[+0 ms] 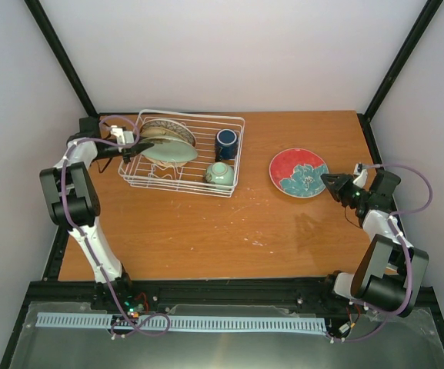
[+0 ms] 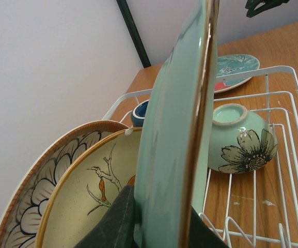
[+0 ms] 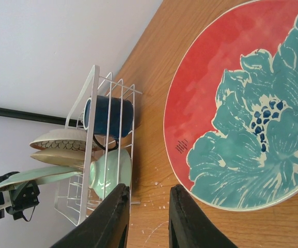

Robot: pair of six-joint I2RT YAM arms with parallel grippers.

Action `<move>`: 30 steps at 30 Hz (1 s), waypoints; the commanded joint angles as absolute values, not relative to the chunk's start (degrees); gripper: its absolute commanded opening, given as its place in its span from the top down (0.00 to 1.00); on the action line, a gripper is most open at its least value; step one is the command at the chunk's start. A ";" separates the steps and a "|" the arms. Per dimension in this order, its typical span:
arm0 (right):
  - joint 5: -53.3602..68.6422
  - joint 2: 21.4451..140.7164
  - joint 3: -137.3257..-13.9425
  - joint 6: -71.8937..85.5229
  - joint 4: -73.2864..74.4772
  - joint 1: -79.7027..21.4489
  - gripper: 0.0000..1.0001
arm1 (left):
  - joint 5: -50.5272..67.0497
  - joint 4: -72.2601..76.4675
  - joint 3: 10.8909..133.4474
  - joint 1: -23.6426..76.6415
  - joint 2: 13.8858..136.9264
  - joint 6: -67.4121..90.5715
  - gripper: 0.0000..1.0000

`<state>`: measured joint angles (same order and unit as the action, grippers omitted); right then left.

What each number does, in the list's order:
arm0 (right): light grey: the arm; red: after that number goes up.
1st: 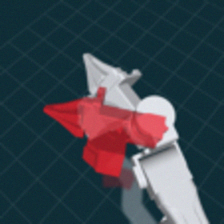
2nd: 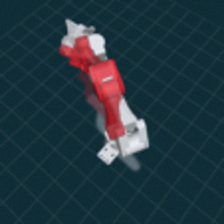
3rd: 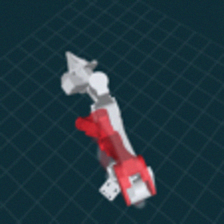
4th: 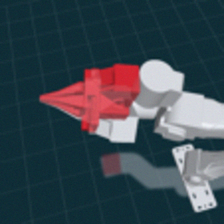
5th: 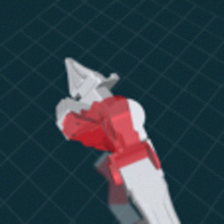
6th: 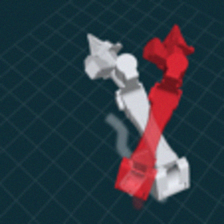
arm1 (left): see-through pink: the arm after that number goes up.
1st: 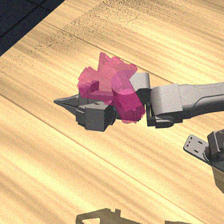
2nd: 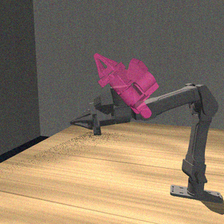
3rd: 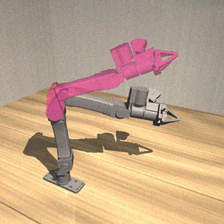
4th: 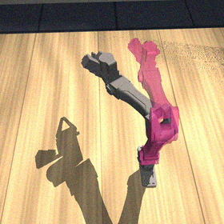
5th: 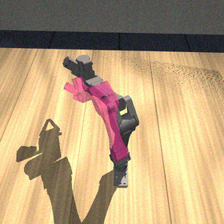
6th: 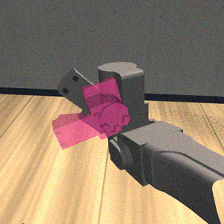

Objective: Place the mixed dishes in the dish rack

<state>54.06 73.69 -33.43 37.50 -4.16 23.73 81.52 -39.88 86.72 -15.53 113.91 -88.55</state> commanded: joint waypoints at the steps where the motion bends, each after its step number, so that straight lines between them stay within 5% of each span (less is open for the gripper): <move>1: 54.70 73.97 -33.36 37.66 -5.83 23.38 0.79 | 80.13 -37.82 87.19 -18.18 111.75 -90.19 1.00; 30: 54.24 71.72 -33.01 38.27 -5.18 23.34 0.80 | 86.33 -40.77 94.92 -19.82 109.78 -91.20 0.99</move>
<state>54.22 73.06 -33.43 38.04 -4.14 23.57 80.40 -39.99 90.91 -19.55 111.04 -88.27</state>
